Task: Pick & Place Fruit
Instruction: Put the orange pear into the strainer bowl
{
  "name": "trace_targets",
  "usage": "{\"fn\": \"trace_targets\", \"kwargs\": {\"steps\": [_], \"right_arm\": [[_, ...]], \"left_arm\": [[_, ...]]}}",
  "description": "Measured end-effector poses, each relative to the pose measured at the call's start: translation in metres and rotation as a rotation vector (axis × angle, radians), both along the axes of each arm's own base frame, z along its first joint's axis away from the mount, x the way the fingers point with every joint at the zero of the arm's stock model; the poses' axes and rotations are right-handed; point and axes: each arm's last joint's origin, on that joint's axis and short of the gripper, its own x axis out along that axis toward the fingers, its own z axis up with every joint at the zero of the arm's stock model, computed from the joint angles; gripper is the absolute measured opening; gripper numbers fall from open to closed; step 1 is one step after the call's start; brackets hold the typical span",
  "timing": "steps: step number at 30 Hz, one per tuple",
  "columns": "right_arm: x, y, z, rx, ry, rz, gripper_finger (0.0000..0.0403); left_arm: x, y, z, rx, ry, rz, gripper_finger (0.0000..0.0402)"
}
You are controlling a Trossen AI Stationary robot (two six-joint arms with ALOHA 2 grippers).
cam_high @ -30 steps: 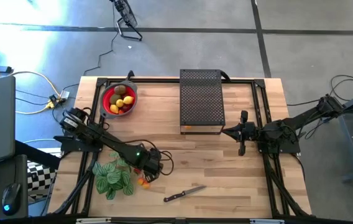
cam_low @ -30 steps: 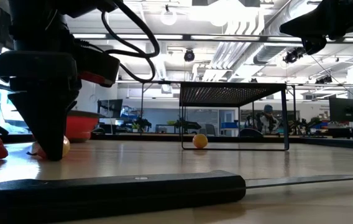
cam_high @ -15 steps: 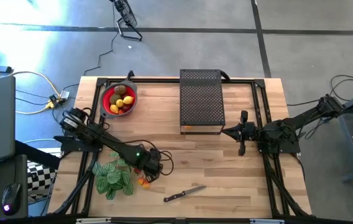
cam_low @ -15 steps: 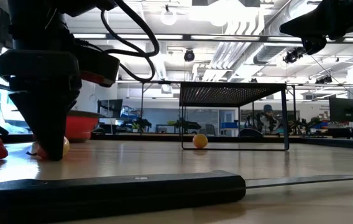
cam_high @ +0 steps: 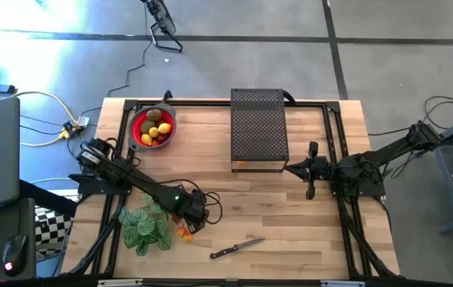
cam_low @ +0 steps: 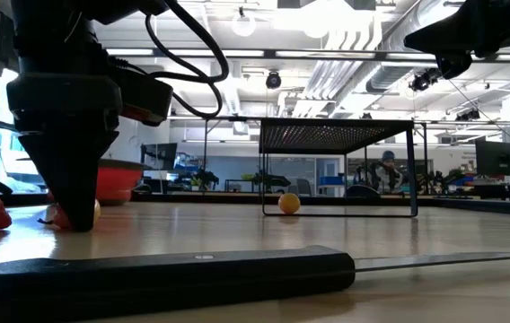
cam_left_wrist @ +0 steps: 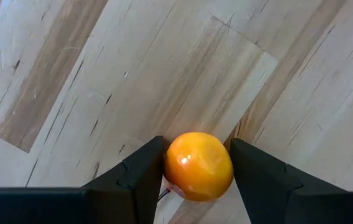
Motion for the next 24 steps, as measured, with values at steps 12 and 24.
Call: {"fn": "trace_targets", "kwargs": {"steps": [12,24], "right_arm": [[0.000,0.000,0.000,0.000,0.000,0.000,0.0003],[0.000,0.000,0.000,-0.001,0.003,0.000,0.0003]], "left_arm": [[0.004,-0.001,0.006,0.000,-0.003,-0.003,0.0175],[0.007,0.001,0.046,0.147,0.009,-0.056,0.0125]]}}
